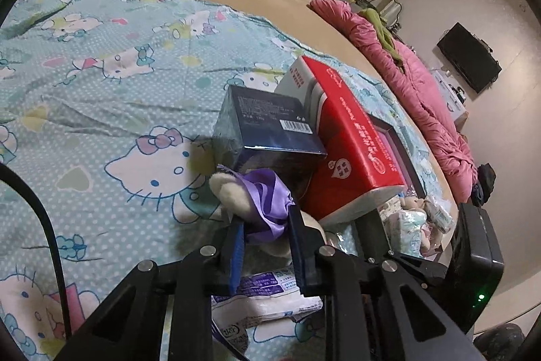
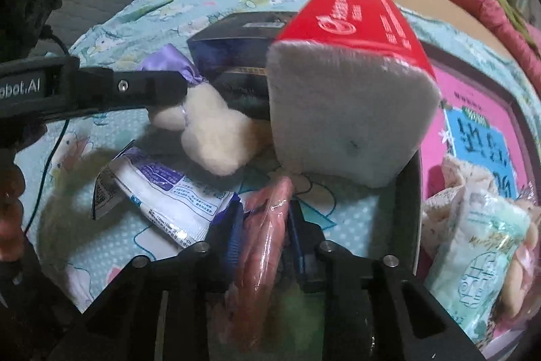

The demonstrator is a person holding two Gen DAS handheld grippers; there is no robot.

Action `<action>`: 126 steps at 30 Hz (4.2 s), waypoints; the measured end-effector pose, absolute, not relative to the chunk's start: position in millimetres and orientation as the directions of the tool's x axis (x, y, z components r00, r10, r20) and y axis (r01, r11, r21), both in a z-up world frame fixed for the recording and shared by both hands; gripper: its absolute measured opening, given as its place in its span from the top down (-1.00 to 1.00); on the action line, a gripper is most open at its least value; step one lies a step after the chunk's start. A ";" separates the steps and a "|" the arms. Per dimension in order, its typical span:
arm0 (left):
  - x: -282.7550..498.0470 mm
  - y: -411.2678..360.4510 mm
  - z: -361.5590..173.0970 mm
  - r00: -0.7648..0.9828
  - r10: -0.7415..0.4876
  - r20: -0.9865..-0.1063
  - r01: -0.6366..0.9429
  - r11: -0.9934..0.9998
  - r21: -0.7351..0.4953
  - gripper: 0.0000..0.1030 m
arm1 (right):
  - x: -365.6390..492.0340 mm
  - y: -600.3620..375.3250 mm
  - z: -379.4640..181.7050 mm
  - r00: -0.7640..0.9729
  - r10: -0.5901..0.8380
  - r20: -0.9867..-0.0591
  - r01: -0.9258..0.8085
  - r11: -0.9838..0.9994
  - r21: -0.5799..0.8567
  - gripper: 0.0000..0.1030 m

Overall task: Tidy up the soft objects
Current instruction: 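Grasp the teddy bear with the left tool while the right tool grasps the pink wrapped item, then carry the teddy bear and pink wrapped item over the pink book box, then open the left tool releasing the teddy bear while the right tool releases the pink item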

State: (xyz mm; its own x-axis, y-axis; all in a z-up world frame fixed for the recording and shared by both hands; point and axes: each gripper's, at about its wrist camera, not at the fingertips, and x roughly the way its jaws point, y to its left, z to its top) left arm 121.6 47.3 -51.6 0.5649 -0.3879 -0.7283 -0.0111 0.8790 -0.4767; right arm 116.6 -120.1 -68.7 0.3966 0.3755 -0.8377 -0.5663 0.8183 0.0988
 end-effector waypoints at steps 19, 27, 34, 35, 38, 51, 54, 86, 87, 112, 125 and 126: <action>84.7 16.3 45.7 0.685 -0.381 -0.621 0.091 0.890 -0.447 0.53 | 89.0 -171.0 28.5 0.581 0.513 -0.632 -0.524 0.830 0.192 0.58; 84.0 -18.2 72.2 0.694 -0.386 -0.608 0.142 0.901 -0.410 0.53 | 83.5 -203.3 45.2 0.627 0.506 -0.592 -0.477 0.850 0.221 0.58; 86.9 -49.4 87.9 0.693 -0.398 -0.602 0.179 0.903 -0.391 0.53 | 83.3 -236.0 54.9 0.667 0.498 -0.554 -0.432 0.865 0.256 0.58; 87.6 -54.8 90.5 0.693 -0.395 -0.603 0.185 0.906 -0.381 0.53 | 83.2 -240.2 56.0 0.673 0.495 -0.549 -0.426 0.867 0.259 0.58; 89.4 -68.1 95.8 0.691 -0.393 -0.607 0.200 0.911 -0.362 0.53 | 83.5 -255.4 58.9 0.691 0.486 -0.535 -0.400 0.874 0.277 0.58; 100.4 -116.7 104.8 0.673 -0.392 -0.627 0.257 0.919 -0.299 0.53 | 87.6 -309.9 59.9 0.753 0.424 -0.503 -0.296 0.901 0.316 0.58; 103.7 -125.4 102.6 0.665 -0.391 -0.637 0.265 0.920 -0.288 0.53 | 89.3 -320.5 59.6 0.763 0.411 -0.499 -0.274 0.904 0.327 0.58; 152.1 -195.7 7.4 0.496 -0.360 -0.790 0.328 0.920 -0.213 0.53 | 110.1 -358.0 17.4 0.727 0.388 -0.567 -0.178 0.903 0.391 0.58; 153.5 -196.5 5.6 0.491 -0.358 -0.794 0.329 0.920 -0.212 0.53 | 110.9 -357.7 15.7 0.723 0.391 -0.569 -0.179 0.902 0.392 0.58; 173.5 -197.7 -20.3 0.456 -0.324 -0.829 0.305 0.932 -0.197 0.52 | 127.7 -356.3 -3.9 0.695 0.365 -0.619 -0.152 0.916 0.370 0.55; 179.4 -198.2 -23.8 0.443 -0.316 -0.839 0.294 0.935 -0.198 0.49 | 132.5 -355.4 -11.1 0.693 0.346 -0.633 -0.132 0.923 0.361 0.50; 179.6 -197.8 -23.9 0.441 -0.318 -0.839 0.294 0.935 -0.200 0.49 | 132.0 -355.8 -10.4 0.695 0.346 -0.630 -0.132 0.923 0.362 0.49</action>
